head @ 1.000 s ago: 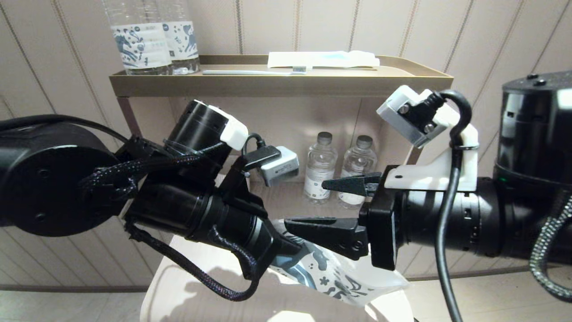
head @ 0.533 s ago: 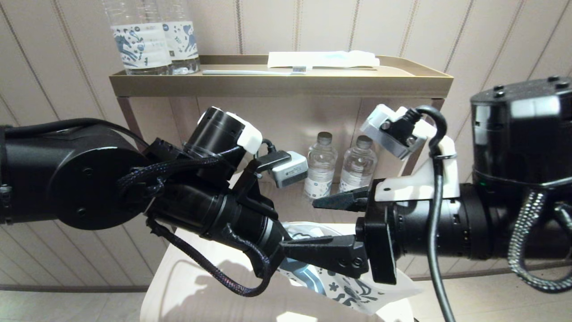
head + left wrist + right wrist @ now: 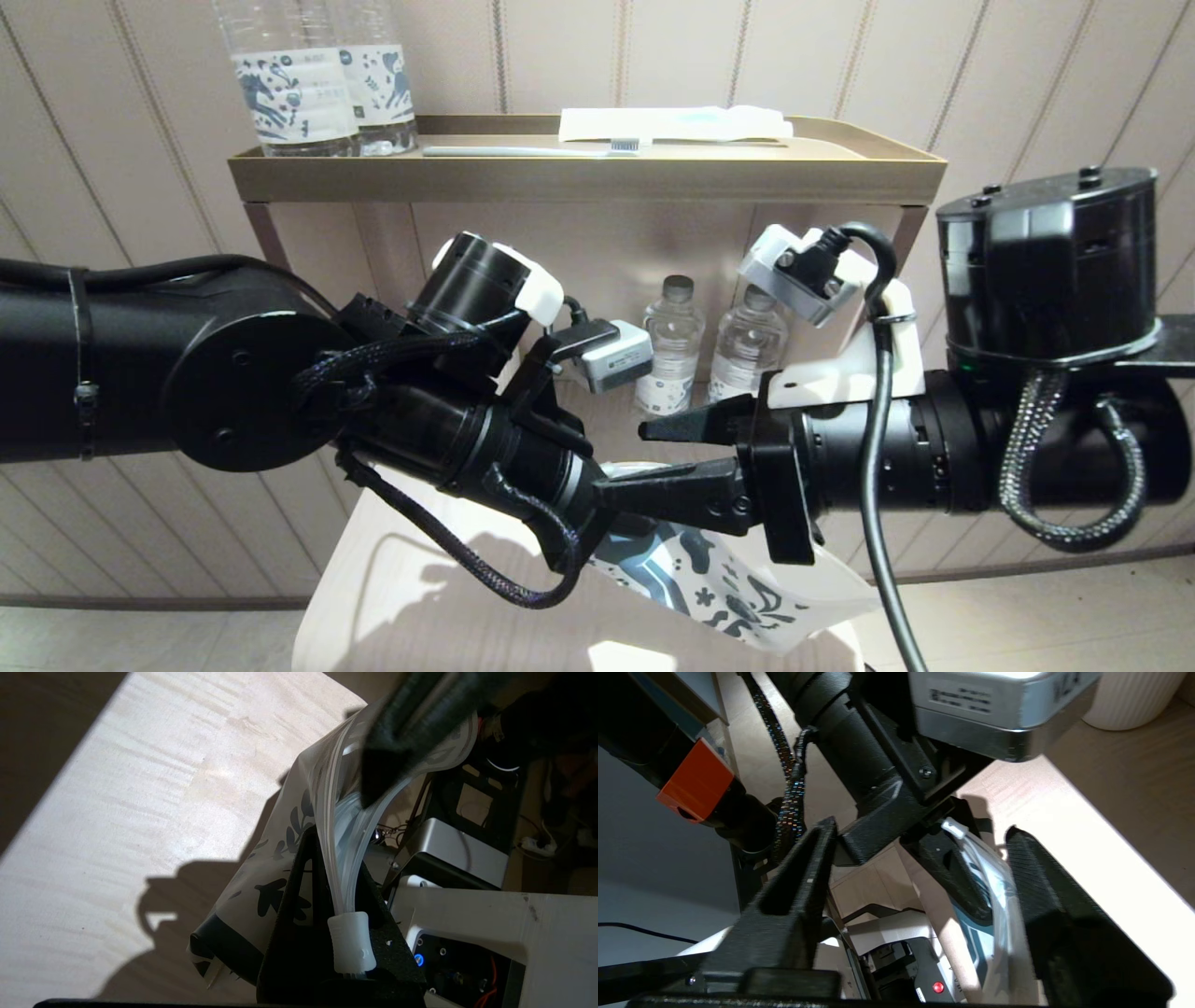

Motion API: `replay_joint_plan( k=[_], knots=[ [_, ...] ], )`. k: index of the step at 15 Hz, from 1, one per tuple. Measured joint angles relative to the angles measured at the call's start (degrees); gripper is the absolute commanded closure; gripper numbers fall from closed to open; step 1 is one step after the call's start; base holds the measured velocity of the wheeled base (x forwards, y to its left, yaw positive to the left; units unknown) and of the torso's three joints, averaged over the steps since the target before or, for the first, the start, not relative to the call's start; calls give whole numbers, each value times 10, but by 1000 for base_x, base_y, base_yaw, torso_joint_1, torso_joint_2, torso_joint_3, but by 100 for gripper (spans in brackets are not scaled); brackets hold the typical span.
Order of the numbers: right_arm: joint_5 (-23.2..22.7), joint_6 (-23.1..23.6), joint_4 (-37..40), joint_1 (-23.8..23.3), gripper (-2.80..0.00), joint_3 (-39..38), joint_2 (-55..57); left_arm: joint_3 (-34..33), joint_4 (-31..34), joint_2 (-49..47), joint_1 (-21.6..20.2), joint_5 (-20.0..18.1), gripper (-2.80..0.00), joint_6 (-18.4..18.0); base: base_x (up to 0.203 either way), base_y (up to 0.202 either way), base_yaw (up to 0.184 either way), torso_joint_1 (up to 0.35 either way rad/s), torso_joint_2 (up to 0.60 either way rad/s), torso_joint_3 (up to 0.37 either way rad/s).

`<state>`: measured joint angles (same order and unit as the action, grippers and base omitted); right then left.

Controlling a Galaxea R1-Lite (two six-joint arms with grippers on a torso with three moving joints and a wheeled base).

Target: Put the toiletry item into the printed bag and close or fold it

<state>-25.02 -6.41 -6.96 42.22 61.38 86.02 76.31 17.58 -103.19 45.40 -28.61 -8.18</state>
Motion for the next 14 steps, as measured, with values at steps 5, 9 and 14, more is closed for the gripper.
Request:
replay_joint_plan(
  k=[5,9,14],
  knots=[
    [-1,28,-3,-2,0,-14,-3,-1,-2,1,0,1,0,-1,0,0,0,0,0,0],
    [5,35,3,-4,0,-20,-10,-2,-1,0,1,-2,0,-3,0,0,0,0,0,0],
    [3,39,2,-4,0,-20,-20,-3,-1,5,-1,-1,0,-2,0,0,0,0,0,0]
  ],
)
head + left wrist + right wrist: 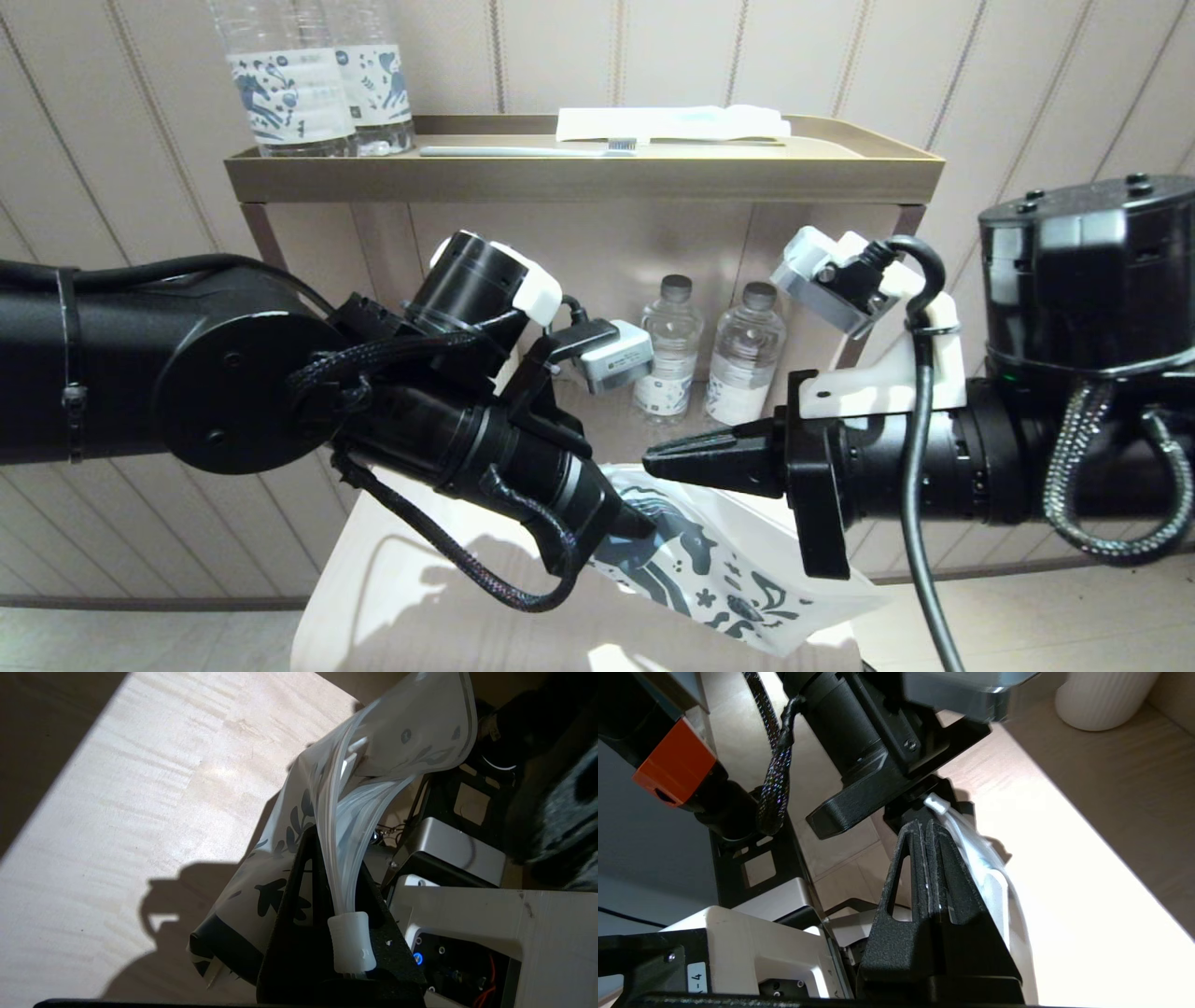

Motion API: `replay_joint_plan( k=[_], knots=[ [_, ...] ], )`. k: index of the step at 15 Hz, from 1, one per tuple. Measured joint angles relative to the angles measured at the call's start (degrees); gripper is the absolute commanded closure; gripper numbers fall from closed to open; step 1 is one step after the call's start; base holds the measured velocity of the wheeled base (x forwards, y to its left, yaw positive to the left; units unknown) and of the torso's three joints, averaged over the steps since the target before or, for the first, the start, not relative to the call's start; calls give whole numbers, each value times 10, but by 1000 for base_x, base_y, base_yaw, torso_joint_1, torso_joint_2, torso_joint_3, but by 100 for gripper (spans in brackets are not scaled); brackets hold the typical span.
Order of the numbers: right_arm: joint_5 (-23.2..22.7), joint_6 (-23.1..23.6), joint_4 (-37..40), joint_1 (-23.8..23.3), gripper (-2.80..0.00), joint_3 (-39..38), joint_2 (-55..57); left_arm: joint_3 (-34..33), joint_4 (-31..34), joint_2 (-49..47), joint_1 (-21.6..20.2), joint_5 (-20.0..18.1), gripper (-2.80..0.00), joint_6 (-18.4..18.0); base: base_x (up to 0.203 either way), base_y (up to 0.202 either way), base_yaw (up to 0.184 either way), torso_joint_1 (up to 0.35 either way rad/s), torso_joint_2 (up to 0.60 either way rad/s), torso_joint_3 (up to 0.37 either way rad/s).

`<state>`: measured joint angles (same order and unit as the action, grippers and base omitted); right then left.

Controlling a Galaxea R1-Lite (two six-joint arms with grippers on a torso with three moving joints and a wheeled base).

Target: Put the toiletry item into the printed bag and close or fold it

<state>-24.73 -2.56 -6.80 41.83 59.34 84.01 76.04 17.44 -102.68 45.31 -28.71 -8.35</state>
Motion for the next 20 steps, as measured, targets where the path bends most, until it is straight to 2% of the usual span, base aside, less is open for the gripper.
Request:
replay_joint_plan(
  k=[3,4,7,20],
  knots=[
    [-1,9,0,1,0,-4,-1,0,5,4,0,-1,0,0,0,0,0,0,0,0],
    [-1,14,-1,0,-280,-6,-1,1,6,5,1,-5,0,0,0,0,0,0,0,0],
    [-1,32,-1,1,-280,-12,2,2,18,8,-1,-10,0,-2,0,0,0,0,0,0],
    [0,51,-7,0,-280,-1,37,4,15,9,1,-10,0,-2,0,0,0,0,0,0]
  ],
)
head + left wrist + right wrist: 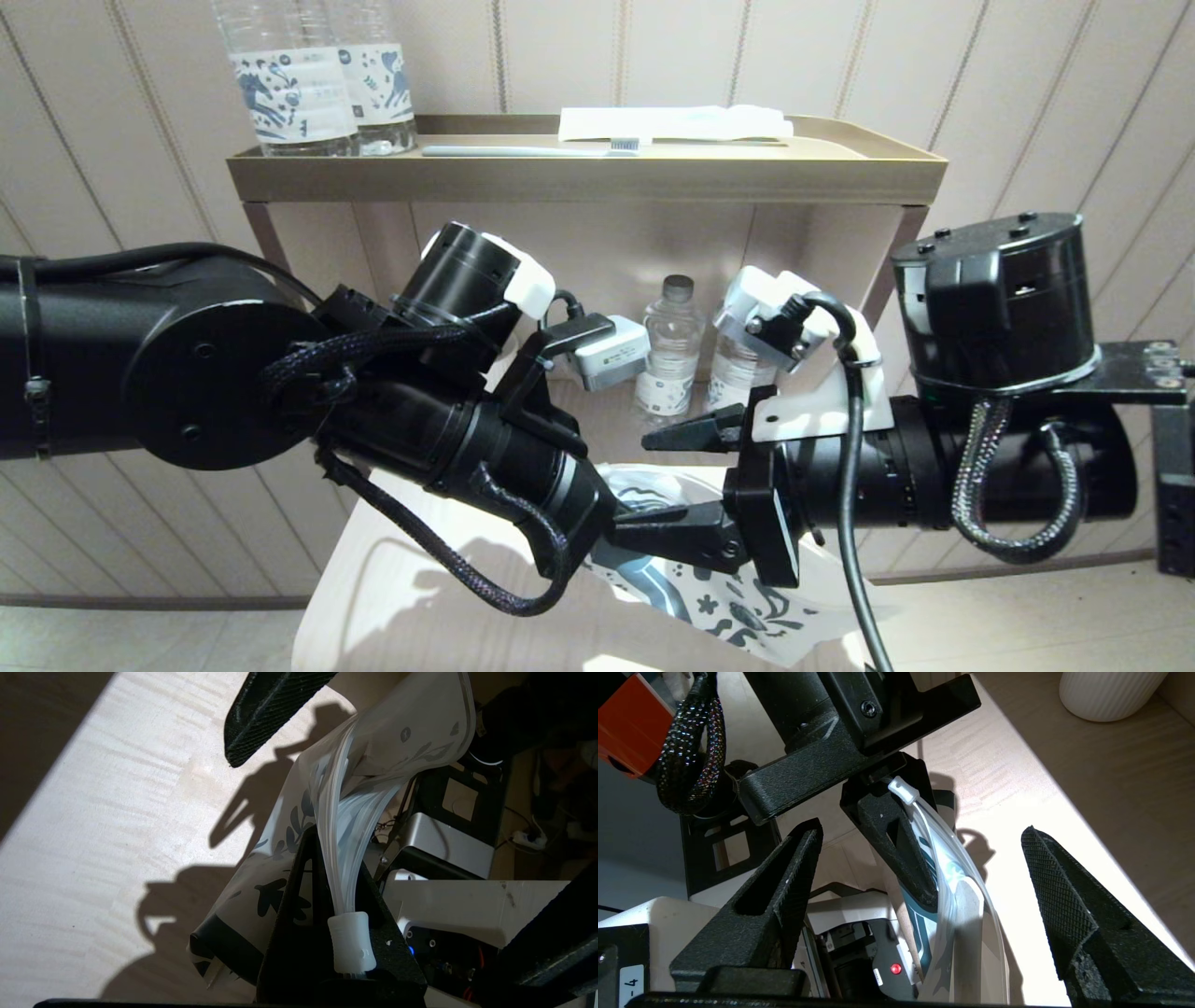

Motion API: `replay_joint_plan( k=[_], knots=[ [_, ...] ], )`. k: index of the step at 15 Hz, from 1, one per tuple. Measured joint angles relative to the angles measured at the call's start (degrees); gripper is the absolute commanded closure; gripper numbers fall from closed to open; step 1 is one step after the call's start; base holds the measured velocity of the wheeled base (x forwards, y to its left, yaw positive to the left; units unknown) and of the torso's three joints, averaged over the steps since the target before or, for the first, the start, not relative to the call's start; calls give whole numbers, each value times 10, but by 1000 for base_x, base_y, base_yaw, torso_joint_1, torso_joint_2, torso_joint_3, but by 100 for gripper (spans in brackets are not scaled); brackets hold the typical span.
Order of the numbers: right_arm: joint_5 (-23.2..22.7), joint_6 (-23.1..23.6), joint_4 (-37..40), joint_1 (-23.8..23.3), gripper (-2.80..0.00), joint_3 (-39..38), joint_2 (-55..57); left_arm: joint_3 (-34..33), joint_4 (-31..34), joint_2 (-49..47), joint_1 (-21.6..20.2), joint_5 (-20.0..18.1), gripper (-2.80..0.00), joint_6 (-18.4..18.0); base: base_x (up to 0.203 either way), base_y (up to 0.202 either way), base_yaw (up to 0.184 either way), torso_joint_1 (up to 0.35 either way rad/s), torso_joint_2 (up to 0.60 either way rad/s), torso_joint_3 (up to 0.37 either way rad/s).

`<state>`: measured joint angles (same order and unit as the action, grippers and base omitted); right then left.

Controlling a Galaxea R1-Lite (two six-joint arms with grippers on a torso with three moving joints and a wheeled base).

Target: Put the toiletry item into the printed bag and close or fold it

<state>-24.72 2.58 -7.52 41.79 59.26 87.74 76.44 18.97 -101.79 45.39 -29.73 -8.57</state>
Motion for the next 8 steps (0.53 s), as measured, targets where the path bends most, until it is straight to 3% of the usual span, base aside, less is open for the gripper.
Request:
replay_joint_plan(
  k=[7,8],
  knots=[
    [0,-6,-18,0,-280,3,4,0,0,-1,0,0,0,-1,0,0,0,0,0,0],
    [0,-5,-19,-1,0,3,5,0,0,-1,0,0,0,-1,0,0,0,0,0,0]
  ],
)
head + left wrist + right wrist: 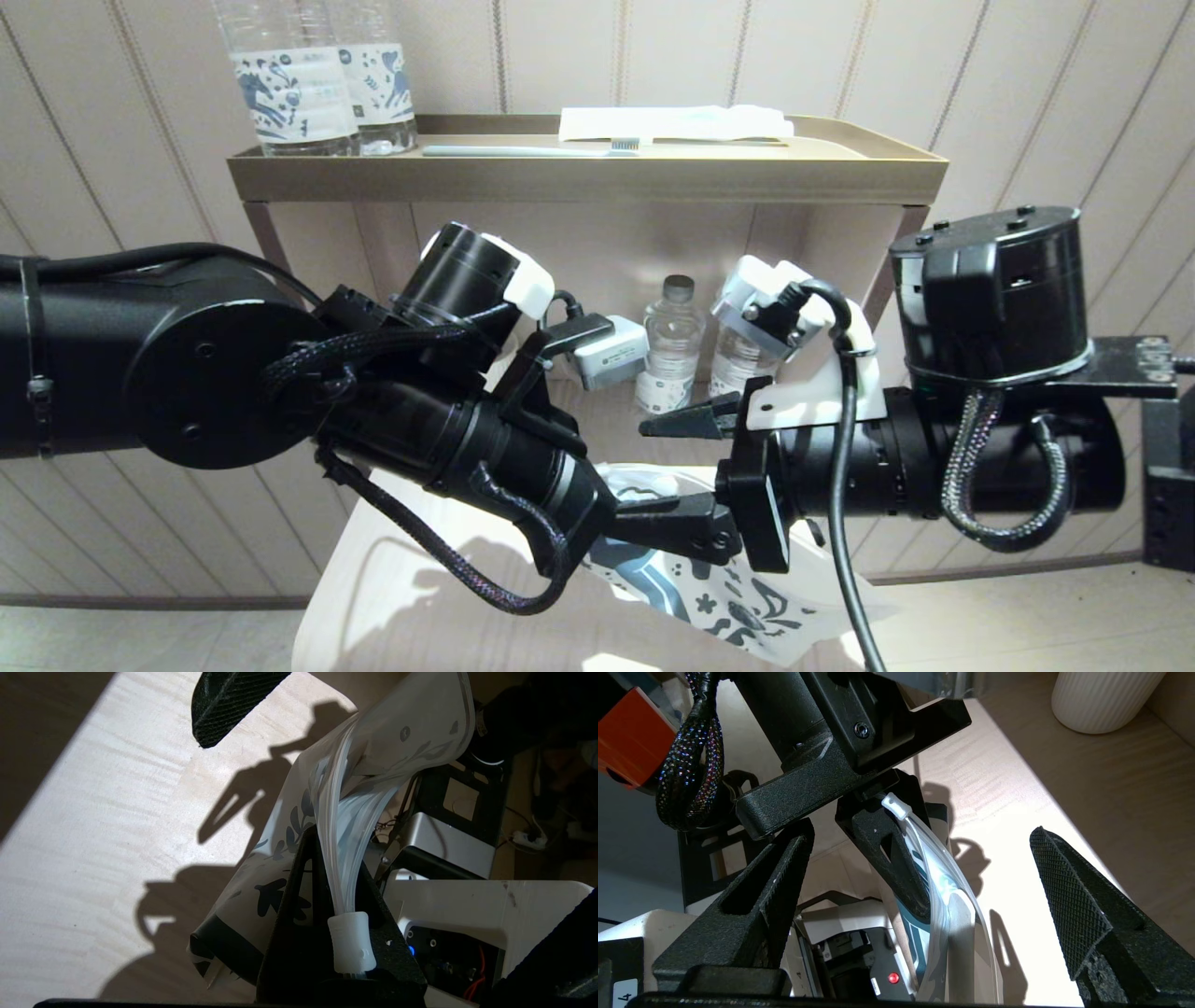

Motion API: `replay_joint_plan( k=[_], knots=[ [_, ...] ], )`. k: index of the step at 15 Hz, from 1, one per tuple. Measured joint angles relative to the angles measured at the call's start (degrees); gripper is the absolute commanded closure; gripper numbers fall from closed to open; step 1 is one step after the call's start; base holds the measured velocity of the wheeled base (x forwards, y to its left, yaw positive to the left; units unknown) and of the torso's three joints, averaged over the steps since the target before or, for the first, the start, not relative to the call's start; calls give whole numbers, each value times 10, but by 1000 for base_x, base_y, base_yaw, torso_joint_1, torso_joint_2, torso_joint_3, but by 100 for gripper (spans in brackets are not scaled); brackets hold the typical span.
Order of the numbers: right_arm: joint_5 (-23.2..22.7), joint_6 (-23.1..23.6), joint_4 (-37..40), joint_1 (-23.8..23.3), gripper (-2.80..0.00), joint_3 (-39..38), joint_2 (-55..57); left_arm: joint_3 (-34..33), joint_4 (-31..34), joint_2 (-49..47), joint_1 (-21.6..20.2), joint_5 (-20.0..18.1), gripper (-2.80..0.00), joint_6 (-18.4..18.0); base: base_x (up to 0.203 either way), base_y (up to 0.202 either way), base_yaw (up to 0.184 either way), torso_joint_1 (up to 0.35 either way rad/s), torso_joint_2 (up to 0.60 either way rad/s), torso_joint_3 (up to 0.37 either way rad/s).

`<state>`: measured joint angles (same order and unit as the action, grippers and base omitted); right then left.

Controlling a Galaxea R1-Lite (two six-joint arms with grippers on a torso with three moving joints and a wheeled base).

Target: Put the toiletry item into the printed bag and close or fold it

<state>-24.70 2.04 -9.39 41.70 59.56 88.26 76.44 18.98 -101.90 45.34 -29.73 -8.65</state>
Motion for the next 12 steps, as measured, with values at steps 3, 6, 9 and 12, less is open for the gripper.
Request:
replay_joint_plan(
  k=[3,6,9,12],
  knots=[
    [0,1,-1,0,0,-1,2,0,-1,-1,0,0,0,0,0,0,0,0,0,0],
    [0,2,-1,0,0,-4,3,2,-1,-4,0,0,0,-1,0,0,0,0,0,0],
    [-1,4,-1,1,0,-7,4,4,-2,-6,0,0,0,-1,0,0,0,0,0,0],
    [-1,4,-1,2,0,-9,5,9,-1,-11,0,0,0,0,0,0,0,0,0,0]
  ],
)
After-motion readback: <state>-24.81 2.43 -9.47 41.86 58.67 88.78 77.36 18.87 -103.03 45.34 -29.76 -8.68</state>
